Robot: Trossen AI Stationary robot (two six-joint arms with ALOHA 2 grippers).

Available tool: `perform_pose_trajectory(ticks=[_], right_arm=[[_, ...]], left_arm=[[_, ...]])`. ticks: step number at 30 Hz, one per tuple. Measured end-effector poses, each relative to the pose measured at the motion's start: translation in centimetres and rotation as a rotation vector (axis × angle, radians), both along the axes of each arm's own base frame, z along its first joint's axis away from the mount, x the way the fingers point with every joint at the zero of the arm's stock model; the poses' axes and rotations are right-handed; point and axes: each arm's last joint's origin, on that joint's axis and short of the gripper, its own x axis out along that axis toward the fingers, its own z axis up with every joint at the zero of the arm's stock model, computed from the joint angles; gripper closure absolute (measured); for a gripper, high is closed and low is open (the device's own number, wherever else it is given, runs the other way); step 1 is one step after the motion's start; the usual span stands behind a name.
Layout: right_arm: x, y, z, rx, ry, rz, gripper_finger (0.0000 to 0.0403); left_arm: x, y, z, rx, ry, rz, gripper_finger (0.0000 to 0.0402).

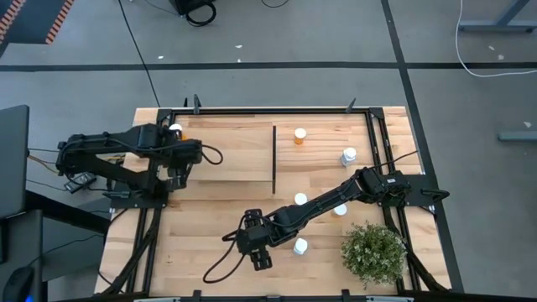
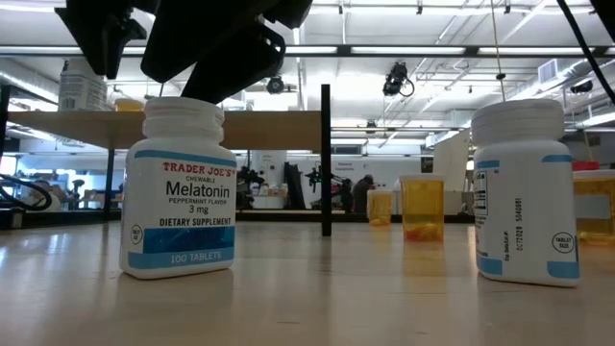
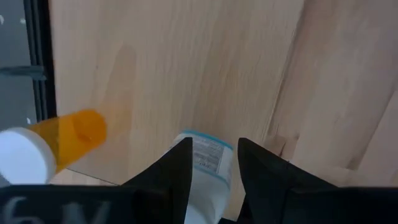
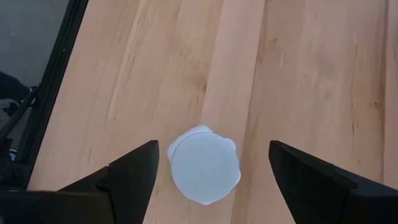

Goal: Pick and place medicine bottles onto shelf by color
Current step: Put the white pill bottle on the shelf

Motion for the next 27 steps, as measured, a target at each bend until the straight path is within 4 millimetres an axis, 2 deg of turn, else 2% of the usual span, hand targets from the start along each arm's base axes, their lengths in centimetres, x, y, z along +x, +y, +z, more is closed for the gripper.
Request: perform_pose_trajectory(ticks=[10, 13, 22, 27], right_arm=[[0.0, 0.0, 0.0, 0.0, 0.0, 0.0, 0.0093], [0.0, 0.0, 0.0, -0.003, -0.001, 0.005, 0.0093], [-0.1, 0.1, 0.0, 0.008, 0.008, 0.08, 0.0093], [0.0, 0.1, 0.0, -0.027, -0.003, 0.082, 0.0093]], left_arm=[[0.0, -0.1, 0.1, -0.005, -0.01, 0.02, 0.0266], [0.1, -0.3, 1.3, -0.015, -0.073, 0.029, 0.0262], [-0.3, -1.0, 7.3, -0.039, -0.362, 0.053, 0.0266], [-0.8, -1.2, 9.2, -0.046, -0.446, 0.071, 0.0266]])
